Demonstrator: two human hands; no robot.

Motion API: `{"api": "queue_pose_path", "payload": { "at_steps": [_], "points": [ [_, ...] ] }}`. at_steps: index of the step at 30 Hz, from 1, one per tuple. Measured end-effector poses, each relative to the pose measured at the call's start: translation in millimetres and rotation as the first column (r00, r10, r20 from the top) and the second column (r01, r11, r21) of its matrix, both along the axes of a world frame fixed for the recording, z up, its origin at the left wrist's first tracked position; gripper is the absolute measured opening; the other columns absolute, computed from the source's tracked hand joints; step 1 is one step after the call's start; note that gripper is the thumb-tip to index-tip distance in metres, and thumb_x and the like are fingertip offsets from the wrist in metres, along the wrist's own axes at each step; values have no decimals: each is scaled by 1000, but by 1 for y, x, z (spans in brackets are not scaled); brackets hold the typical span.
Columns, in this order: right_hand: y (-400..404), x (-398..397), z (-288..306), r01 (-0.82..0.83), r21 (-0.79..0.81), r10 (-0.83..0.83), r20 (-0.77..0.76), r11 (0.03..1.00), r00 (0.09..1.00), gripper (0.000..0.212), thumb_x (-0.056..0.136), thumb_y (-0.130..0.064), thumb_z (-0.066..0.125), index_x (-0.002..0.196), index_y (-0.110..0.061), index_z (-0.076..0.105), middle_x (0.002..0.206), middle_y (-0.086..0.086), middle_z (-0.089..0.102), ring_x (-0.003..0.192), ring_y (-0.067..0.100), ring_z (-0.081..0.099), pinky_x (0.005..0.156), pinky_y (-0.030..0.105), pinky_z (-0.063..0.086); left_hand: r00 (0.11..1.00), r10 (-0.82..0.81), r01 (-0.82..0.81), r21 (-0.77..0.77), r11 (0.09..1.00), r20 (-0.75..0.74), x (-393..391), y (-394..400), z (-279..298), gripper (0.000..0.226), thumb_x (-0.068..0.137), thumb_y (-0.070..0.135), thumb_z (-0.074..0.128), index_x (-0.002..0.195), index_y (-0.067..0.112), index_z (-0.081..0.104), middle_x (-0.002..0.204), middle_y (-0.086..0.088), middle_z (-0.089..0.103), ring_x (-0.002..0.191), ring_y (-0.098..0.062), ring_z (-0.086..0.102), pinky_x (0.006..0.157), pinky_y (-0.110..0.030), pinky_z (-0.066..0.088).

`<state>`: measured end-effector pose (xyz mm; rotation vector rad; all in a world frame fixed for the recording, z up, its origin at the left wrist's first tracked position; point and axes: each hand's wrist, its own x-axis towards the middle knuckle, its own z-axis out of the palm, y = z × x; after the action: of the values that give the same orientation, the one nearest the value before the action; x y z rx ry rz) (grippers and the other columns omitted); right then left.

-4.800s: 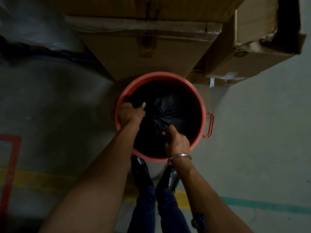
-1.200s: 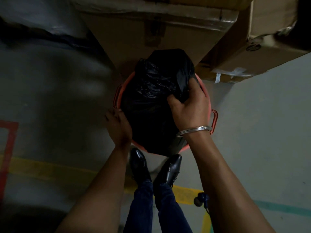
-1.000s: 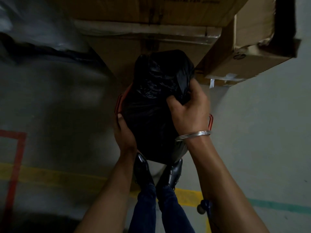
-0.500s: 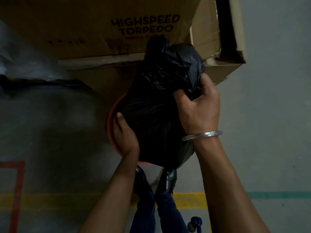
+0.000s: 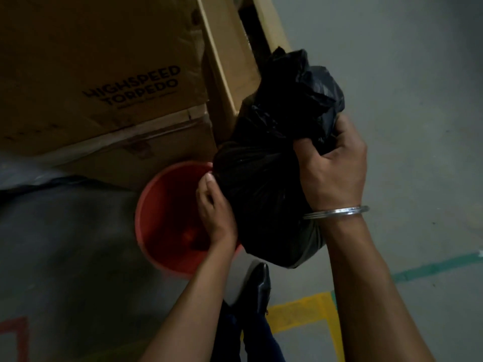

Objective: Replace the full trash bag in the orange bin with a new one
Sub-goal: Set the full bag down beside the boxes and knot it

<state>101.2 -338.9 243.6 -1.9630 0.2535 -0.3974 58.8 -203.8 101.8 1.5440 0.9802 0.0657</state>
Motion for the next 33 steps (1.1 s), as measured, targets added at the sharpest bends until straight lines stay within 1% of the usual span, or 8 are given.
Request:
{"api": "queue_pose_path", "payload": {
  "at_steps": [3, 7, 10, 16, 19, 24, 27, 33],
  "points": [
    [-24, 4, -8, 52, -25, -52, 11, 998, 999, 23, 83, -17, 66, 89, 4, 58, 70, 1, 59, 59, -1, 48, 55, 8, 39, 985, -168, 171, 57, 984, -49, 9, -24, -6, 62, 98, 60, 28, 147, 26, 41, 154, 1, 40, 142, -19, 35, 119, -33, 25],
    [-52, 12, -26, 156, -78, -159, -29, 985, 987, 25, 86, -21, 66, 82, -1, 51, 64, -15, 45, 56, -11, 47, 52, 3, 33, 956, -280, 284, 40, 958, -91, 23, -53, -18, 55, 100, 56, 28, 148, 29, 39, 155, 2, 39, 141, -20, 37, 106, -23, 24],
    [-73, 19, -45, 214, -83, -219, -54, 973, 974, 20, 87, -20, 65, 82, -9, 49, 64, -16, 44, 60, -17, 49, 53, 0, 32, 919, -371, 378, 34, 925, -137, 38, -72, -30, 57, 99, 59, 25, 149, 33, 37, 155, 4, 38, 141, -20, 37, 108, -25, 25],
    [-104, 31, -103, 213, -72, -222, -157, 974, 962, 19, 87, -18, 63, 96, -2, 55, 72, -23, 48, 65, -28, 47, 57, -6, 31, 852, -493, 510, 66, 858, -179, 62, -101, -54, 60, 99, 59, 25, 150, 29, 34, 156, 2, 37, 142, -19, 35, 107, -24, 23],
    [-112, 38, -133, 191, -82, -205, -213, 978, 955, 19, 88, -18, 61, 97, -3, 54, 76, -12, 54, 65, -8, 50, 56, -3, 32, 825, -532, 550, 60, 833, -192, 75, -116, -67, 63, 99, 60, 24, 152, 28, 31, 157, 0, 35, 143, -21, 33, 113, -31, 24],
    [-120, 52, -188, 76, -142, -128, -414, 987, 901, 20, 90, -24, 55, 101, -9, 47, 97, 14, 66, 87, 33, 63, 68, 34, 48, 799, -561, 583, 50, 811, -214, 93, -132, -94, 62, 98, 62, 27, 151, 31, 32, 156, -2, 36, 141, -24, 36, 111, -37, 30],
    [-119, 59, -213, -17, -116, -41, -475, 993, 879, 19, 90, -21, 52, 102, -9, 44, 98, 17, 65, 89, 36, 63, 74, 49, 52, 800, -556, 577, 40, 815, -225, 100, -137, -110, 57, 99, 58, 29, 150, 31, 35, 153, -7, 38, 138, -27, 39, 105, -34, 31],
    [-115, 77, -252, -131, -135, 38, -538, 982, 842, 21, 91, -23, 52, 104, -10, 43, 99, 20, 65, 91, 39, 62, 72, 46, 51, 810, -483, 524, 41, 851, -332, 108, -137, -139, 60, 99, 58, 25, 150, 28, 36, 151, -13, 38, 137, -31, 38, 111, -41, 28]
  ]
}}
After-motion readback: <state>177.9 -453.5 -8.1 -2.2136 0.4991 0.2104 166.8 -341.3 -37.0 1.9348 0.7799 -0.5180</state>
